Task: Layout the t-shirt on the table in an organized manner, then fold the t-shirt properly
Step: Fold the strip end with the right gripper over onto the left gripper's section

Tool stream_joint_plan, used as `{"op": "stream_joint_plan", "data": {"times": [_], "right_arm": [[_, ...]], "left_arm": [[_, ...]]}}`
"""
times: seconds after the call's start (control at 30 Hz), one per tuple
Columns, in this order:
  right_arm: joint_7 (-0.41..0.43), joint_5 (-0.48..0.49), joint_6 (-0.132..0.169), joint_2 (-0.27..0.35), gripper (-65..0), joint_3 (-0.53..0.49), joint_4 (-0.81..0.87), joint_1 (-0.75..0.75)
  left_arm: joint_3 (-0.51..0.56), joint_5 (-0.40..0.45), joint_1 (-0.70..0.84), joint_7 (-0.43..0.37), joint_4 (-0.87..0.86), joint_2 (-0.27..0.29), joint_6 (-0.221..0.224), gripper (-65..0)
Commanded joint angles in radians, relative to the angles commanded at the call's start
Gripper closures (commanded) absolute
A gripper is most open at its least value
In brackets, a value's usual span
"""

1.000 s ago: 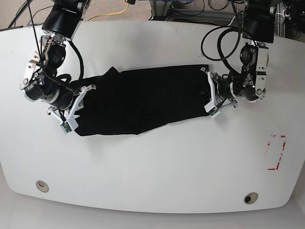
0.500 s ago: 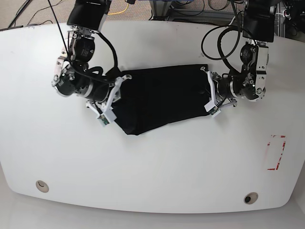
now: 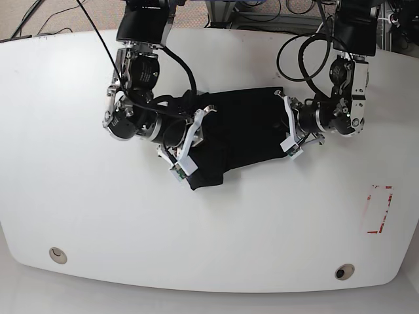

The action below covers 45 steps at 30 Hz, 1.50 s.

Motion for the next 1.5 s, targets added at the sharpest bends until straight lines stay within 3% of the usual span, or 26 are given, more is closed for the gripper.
{"op": "stream_joint_plan", "data": {"times": [0.2,0.63,0.73,0.83,0.93,1.3,1.5], "right_arm": [[0.043,0.0,0.0,0.0,-0.6,-0.055,-0.028,0.0],[0.043,0.0,0.0,-0.003,-1.1,-0.06,-0.075,0.02],[0.057,0.003,0.0,-0.003,-9.0,-0.084,-0.075,0.02],[0.069,0.011,-0.061,-0.008,-19.3,-0.106,-0.075,0.02],[0.069,0.011,-0.09,-0.011,-21.4,-0.114,-0.075,0.02],[0.071,0.011,-0.096,-0.011,-21.6,-0.219,-0.075,0.037],[0.071,0.011,-0.096,-0.011,-21.6,-0.227,-0.072,0.075]], "left_arm": [[-0.002,-0.002,0.011,0.0,0.0,0.0,0.0,-5.4],[-0.003,-0.002,0.009,0.0,0.0,0.0,0.0,-5.4],[-0.003,-0.002,0.009,0.0,0.0,0.0,0.0,-5.4],[-0.003,-0.002,0.009,-0.002,0.0,0.0,0.0,-5.4],[-0.003,-0.003,0.008,-0.002,0.0,0.0,0.0,-5.4],[-0.003,-0.003,0.008,-0.003,0.002,0.0,0.0,-5.4],[-0.003,-0.005,0.008,-0.04,0.005,-0.002,0.0,-5.4]]}}
